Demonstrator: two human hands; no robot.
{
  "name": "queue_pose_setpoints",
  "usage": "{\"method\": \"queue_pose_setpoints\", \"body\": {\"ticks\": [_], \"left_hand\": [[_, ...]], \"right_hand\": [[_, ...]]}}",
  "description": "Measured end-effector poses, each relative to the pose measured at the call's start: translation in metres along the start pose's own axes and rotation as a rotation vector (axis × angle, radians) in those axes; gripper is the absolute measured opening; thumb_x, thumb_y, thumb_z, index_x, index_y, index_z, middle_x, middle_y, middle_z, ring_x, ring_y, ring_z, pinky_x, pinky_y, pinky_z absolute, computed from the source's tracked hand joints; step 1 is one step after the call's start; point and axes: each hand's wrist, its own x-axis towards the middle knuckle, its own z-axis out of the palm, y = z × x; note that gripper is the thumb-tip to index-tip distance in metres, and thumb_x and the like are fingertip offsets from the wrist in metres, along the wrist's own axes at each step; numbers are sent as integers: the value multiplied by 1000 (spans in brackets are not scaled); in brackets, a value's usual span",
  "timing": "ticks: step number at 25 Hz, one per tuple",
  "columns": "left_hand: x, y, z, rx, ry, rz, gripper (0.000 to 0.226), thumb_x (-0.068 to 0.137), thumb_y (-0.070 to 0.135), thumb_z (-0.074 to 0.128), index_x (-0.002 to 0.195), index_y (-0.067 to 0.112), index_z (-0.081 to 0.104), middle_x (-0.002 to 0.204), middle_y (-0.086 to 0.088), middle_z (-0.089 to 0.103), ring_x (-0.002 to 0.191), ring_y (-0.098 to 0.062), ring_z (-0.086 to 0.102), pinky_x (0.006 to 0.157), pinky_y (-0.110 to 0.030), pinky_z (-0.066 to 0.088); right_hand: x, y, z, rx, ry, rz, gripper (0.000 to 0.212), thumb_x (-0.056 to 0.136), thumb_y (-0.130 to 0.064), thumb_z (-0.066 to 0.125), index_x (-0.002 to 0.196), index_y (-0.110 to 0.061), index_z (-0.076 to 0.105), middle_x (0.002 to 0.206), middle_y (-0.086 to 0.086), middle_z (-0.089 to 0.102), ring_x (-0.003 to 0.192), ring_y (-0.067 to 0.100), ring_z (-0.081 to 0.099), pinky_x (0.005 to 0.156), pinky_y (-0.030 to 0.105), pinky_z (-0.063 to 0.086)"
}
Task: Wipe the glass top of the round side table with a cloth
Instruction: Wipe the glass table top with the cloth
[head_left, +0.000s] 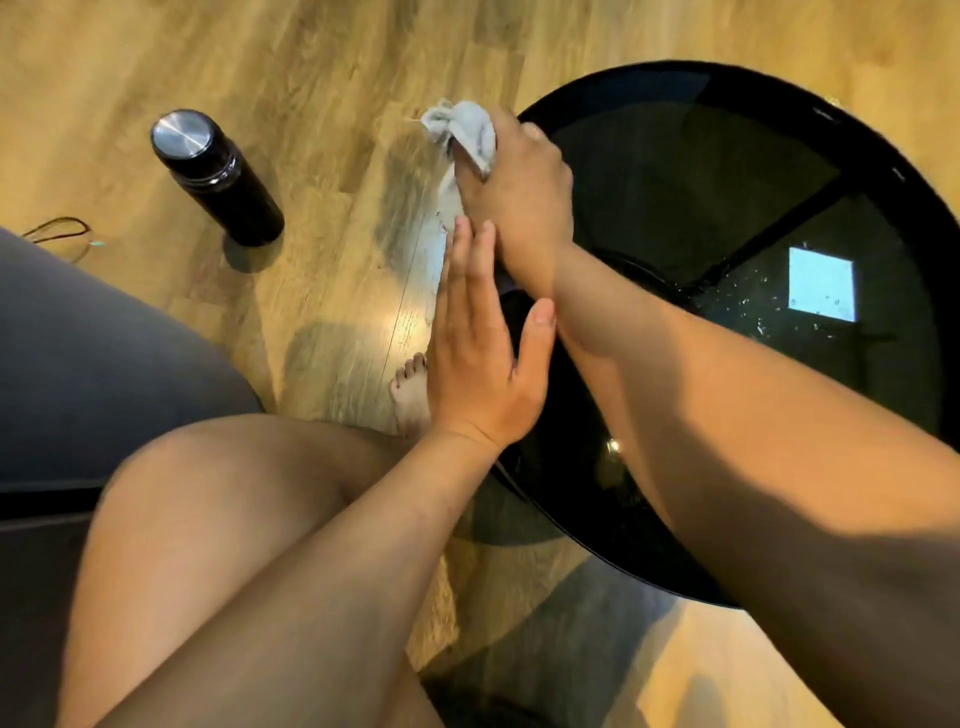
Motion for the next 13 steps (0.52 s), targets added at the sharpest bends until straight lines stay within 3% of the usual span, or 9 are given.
{"method": "queue_pose_setpoints", "body": {"ticks": [3, 5, 7, 9, 10, 11, 13], "left_hand": [[0, 0, 2, -62, 93, -12, 67, 96, 38, 36, 147, -5, 31, 155, -25, 32, 145, -32, 30, 120, -34, 24], [-1, 0, 3, -78, 133, -25, 64, 97, 37, 34, 144, -5, 35, 150, -23, 39, 140, -32, 37, 117, -37, 29], [-2, 0, 2, -76, 134, -46, 63, 96, 40, 35, 141, -4, 38, 144, -21, 46, 133, -32, 44, 113, -23, 29], [-1, -1, 1, -65, 110, -45, 63, 94, 42, 38, 138, -2, 42, 137, -19, 51, 127, -31, 48, 104, -7, 24], [-1, -2, 1, -51, 96, -35, 62, 94, 43, 39, 136, -2, 44, 136, -19, 53, 125, -31, 49, 102, -6, 23], [-1, -2, 0, -31, 85, -23, 60, 93, 42, 40, 134, -1, 47, 134, -18, 54, 125, -30, 50, 102, -9, 24], [-2, -2, 0, 13, 64, -15, 60, 90, 44, 41, 131, 1, 49, 133, -17, 55, 125, -29, 50, 103, -16, 26]], "right_hand": [[-46, 19, -27, 227, -84, -6, 38, 86, -44, 65, 117, -24, 58, 97, -4, 69, 91, 16, 66, 77, 31, 48], [-84, 42, -54, 446, -162, 92, 44, 84, -37, 71, 121, -21, 55, 96, -5, 71, 90, 10, 68, 83, 31, 54], [-105, 64, -80, 963, -204, 357, 36, 91, -22, 62, 124, -8, 56, 108, 7, 73, 102, 16, 70, 96, 42, 53], [-121, 73, -103, 1587, -324, 672, 40, 97, -10, 47, 135, 0, 49, 128, 23, 63, 118, 34, 63, 106, 54, 45], [-127, 74, -110, 1713, -372, 740, 41, 98, -12, 43, 137, 0, 48, 131, 24, 61, 121, 37, 60, 108, 55, 42], [-132, 73, -114, 1669, -383, 749, 39, 99, -19, 43, 133, -2, 52, 127, 21, 64, 118, 34, 62, 107, 54, 43], [-141, 70, -114, 1161, -309, 655, 35, 95, -41, 56, 114, -13, 66, 109, 7, 74, 103, 25, 70, 100, 50, 50]]}}
